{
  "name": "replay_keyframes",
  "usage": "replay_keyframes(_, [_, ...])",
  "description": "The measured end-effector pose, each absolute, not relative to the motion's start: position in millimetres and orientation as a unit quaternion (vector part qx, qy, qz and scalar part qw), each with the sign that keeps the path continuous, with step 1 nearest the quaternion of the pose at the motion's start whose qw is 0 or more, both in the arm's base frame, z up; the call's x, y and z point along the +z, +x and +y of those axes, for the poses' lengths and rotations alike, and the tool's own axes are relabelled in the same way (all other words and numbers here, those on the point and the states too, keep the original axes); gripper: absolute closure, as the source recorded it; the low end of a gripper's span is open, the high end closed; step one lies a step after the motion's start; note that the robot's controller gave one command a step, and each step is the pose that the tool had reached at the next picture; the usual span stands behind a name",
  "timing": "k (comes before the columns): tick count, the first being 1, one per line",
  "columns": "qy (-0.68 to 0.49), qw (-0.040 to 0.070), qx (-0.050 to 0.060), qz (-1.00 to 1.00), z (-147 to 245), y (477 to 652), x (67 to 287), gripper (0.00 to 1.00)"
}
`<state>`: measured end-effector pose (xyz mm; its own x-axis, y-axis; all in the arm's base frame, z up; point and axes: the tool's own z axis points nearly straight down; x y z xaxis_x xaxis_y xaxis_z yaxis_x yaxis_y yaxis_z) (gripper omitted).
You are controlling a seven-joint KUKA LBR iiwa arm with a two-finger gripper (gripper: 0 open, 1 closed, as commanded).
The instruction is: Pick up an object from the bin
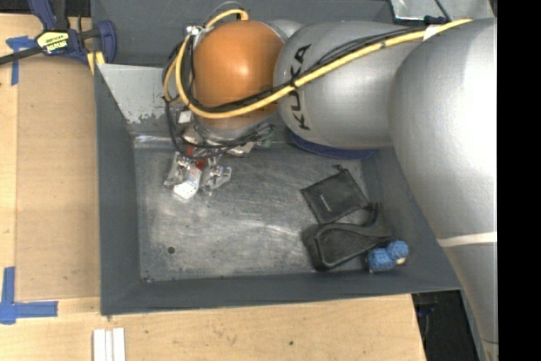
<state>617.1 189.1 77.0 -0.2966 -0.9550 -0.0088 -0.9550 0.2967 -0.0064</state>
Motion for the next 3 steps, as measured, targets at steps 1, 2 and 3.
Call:
replay_keyframes(1, [-0.591, 0.005, 0.000, 0.807, 189, 618.5, 93, 1.00])
replay_keyframes(2, [-0.589, 0.005, 0.000, 0.808, 189, 620.0, 100, 1.00])
replay_keyframes(3, [-0.587, 0.005, -0.001, 0.809, 190, 621.5, 128, 1.00])
